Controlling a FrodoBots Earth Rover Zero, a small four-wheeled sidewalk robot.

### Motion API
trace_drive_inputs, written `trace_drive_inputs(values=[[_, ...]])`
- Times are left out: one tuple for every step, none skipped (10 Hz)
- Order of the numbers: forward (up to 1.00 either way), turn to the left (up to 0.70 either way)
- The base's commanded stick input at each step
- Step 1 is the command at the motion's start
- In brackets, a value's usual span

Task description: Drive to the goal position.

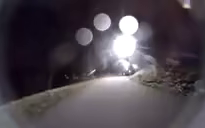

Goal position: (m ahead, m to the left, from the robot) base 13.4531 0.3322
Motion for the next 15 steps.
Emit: trace_drive_inputs(values=[[1.00, 0.00], [1.00, 0.00], [1.00, 0.00], [1.00, 0.00], [1.00, 0.00], [1.00, 0.00], [1.00, 0.00], [1.00, 0.00], [1.00, 0.00], [1.00, 0.00], [1.00, 0.00], [1.00, 0.00], [1.00, 0.00], [1.00, 0.00], [1.00, 0.00]])
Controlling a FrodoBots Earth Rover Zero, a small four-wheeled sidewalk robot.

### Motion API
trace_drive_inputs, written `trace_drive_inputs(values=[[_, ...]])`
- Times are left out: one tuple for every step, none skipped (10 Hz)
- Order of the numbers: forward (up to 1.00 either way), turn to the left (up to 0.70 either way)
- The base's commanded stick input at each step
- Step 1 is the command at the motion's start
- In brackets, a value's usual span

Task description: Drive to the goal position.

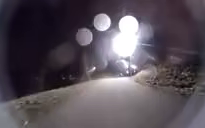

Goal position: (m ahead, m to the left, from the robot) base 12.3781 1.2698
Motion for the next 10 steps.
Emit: trace_drive_inputs(values=[[1.00, 0.00], [1.00, -0.01], [1.00, -0.12], [1.00, -0.37], [1.00, -0.36], [1.00, -0.15], [1.00, 0.00], [1.00, 0.00], [1.00, 0.00], [1.00, 0.00]])
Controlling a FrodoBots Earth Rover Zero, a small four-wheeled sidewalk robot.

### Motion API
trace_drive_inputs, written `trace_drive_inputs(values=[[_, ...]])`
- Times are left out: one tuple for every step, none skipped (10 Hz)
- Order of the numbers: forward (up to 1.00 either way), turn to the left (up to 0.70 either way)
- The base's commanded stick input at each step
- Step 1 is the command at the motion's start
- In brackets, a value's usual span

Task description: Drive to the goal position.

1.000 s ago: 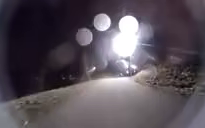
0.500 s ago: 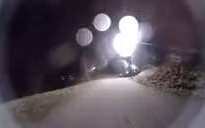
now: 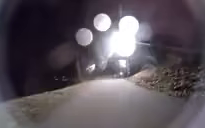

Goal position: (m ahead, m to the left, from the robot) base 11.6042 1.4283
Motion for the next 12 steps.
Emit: trace_drive_inputs(values=[[1.00, 0.00], [1.00, 0.00], [1.00, 0.00], [1.00, 0.00], [1.00, 0.00], [1.00, 0.00], [1.00, 0.00], [1.00, 0.00], [1.00, 0.00], [1.00, 0.00], [1.00, 0.00], [1.00, 0.00]])
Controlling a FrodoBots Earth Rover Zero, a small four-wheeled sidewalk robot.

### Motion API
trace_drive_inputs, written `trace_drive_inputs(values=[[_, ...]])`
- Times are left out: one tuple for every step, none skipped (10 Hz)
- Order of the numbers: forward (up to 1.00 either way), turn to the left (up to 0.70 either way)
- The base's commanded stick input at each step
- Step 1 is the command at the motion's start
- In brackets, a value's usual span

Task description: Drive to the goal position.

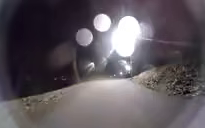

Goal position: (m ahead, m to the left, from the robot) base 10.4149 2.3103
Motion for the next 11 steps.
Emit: trace_drive_inputs(values=[[1.00, 0.00], [1.00, 0.00], [1.00, 0.00], [1.00, 0.00], [1.00, 0.00], [1.00, -0.10], [1.00, -0.37], [1.00, -0.40], [1.00, -0.17], [1.00, 0.00], [1.00, 0.00]])
